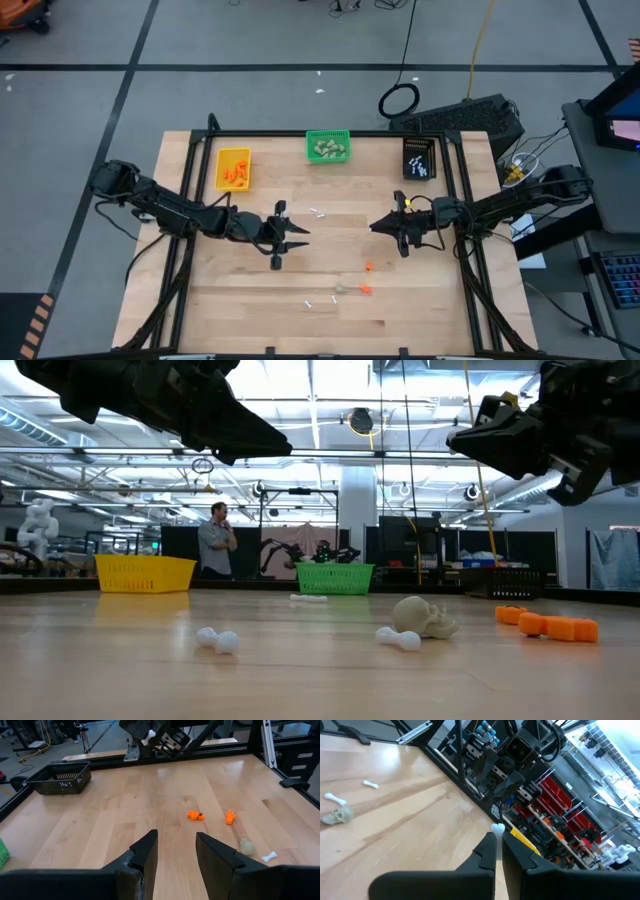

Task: Sort Halloween decoration
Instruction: Put the white bone toy into the black bin

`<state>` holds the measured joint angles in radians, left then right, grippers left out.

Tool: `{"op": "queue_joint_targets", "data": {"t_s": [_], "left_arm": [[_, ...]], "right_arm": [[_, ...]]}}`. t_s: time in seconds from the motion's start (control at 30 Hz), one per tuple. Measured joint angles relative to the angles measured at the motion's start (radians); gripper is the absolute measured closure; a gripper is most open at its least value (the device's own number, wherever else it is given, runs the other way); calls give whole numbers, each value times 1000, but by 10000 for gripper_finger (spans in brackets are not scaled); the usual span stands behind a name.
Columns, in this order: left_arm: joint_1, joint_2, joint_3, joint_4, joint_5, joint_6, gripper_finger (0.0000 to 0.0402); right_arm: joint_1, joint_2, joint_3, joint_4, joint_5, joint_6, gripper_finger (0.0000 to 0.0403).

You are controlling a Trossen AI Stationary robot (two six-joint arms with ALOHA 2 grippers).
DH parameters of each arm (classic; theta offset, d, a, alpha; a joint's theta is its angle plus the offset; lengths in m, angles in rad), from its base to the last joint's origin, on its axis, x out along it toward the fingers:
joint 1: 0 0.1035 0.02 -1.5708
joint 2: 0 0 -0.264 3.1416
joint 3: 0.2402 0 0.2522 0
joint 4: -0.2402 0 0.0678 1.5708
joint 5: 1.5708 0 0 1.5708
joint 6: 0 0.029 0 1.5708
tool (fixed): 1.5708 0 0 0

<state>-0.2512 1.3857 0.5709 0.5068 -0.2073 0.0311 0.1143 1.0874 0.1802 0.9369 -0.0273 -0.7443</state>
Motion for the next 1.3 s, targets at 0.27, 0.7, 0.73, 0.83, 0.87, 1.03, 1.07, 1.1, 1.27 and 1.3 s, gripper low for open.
{"op": "queue_joint_targets", "data": {"t_s": [0.27, 0.7, 0.73, 0.83, 0.87, 1.03, 1.07, 1.1, 1.27, 1.3], "left_arm": [[0, 0, 0, 0, -2, 0, 269], [0, 0, 0, 0, -3, 1, 269], [0, 0, 0, 0, -3, 1, 269], [0, 0, 0, 0, -3, 1, 269], [0, 0, 0, 0, -3, 1, 269], [0, 0, 0, 0, -3, 1, 269], [0, 0, 0, 0, -3, 1, 269], [0, 0, 0, 0, -3, 1, 269], [0, 0, 0, 0, -3, 1, 269], [0, 0, 0, 0, -3, 1, 269]], "right_arm": [[0, 0, 0, 0, 0, 2, 403], [0, 0, 0, 1, 0, 3, 403], [0, 0, 0, 1, 0, 3, 403], [0, 0, 0, 1, 0, 3, 403], [0, 0, 0, 1, 0, 3, 403], [0, 0, 0, 2, 0, 91, 403], [0, 0, 0, 3, 0, 114, 403], [0, 0, 0, 6, 0, 137, 403], [0, 0, 0, 12, 0, 225, 403], [0, 0, 0, 13, 0, 239, 403]]}}
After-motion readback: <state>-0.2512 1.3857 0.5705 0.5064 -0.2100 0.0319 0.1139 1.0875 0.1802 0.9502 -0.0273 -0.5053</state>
